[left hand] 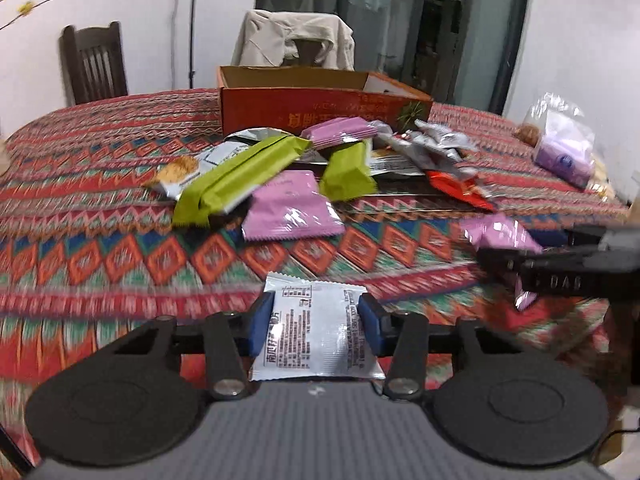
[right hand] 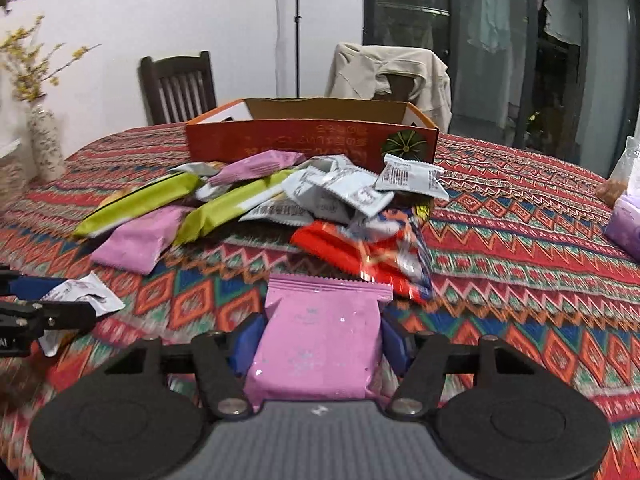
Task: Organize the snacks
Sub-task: 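Grasp a white packet with the left tool while the right tool grasps a pink packet, then carry both packets into the cardboard box and open both tools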
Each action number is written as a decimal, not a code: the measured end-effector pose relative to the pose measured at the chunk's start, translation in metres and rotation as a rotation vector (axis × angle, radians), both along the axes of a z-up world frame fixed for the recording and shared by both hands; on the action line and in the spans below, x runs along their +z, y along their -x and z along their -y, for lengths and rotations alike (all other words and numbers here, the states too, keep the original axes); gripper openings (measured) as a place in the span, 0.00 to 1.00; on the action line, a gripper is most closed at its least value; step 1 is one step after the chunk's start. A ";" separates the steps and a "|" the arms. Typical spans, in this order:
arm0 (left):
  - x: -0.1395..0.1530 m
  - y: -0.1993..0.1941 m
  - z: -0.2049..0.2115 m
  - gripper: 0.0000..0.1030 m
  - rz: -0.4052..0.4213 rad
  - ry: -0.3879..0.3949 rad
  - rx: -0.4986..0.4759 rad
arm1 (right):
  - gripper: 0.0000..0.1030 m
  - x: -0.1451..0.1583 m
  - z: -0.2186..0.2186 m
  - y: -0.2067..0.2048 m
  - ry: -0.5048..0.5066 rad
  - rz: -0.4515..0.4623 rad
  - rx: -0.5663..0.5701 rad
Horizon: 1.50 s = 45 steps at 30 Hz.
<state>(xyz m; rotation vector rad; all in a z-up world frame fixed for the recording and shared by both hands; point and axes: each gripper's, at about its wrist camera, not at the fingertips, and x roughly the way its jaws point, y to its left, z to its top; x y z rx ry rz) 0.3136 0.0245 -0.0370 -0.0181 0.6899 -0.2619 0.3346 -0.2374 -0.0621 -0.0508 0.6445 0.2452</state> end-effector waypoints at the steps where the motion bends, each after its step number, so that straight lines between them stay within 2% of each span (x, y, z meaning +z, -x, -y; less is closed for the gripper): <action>1: 0.003 0.009 0.001 0.46 0.007 0.012 0.010 | 0.60 0.001 0.003 0.007 -0.003 -0.001 0.006; 5: 0.021 0.039 0.009 0.46 0.040 0.055 0.066 | 0.60 0.009 0.021 0.041 -0.021 0.015 0.041; 9: 0.045 0.051 0.016 0.46 0.085 0.061 0.118 | 0.60 0.028 0.044 0.064 -0.039 0.063 0.065; 13: 0.083 0.038 0.019 0.46 0.138 0.053 0.151 | 0.60 0.058 0.072 0.066 -0.099 0.118 0.101; 16: 0.120 0.011 0.015 0.46 0.186 0.064 0.170 | 0.60 0.089 0.091 0.050 -0.138 0.163 0.131; 19: 0.155 -0.032 0.011 0.46 0.225 0.061 0.218 | 0.60 0.128 0.102 0.023 -0.146 0.222 0.143; 23: 0.195 -0.101 0.003 0.46 0.238 0.089 0.248 | 0.60 0.185 0.113 -0.038 -0.139 0.288 0.151; 27: 0.218 -0.180 0.009 0.46 0.217 0.074 0.260 | 0.60 0.231 0.110 -0.120 -0.132 0.282 0.164; 31: 0.227 -0.257 0.013 0.46 0.188 0.055 0.271 | 0.60 0.257 0.093 -0.205 -0.110 0.247 0.165; 34: 0.214 -0.315 0.018 0.47 0.143 0.046 0.249 | 0.60 0.255 0.074 -0.277 -0.062 0.186 0.163; 37: 0.176 -0.368 0.019 0.47 0.087 0.038 0.259 | 0.60 0.228 0.050 -0.354 -0.016 0.107 0.146; 41: 0.110 -0.426 0.022 0.47 0.045 -0.001 0.267 | 0.60 0.158 0.024 -0.446 0.018 -0.013 0.081; 45: 0.058 -0.468 0.021 0.47 -0.012 -0.051 0.283 | 0.60 0.087 0.007 -0.488 0.028 -0.110 0.040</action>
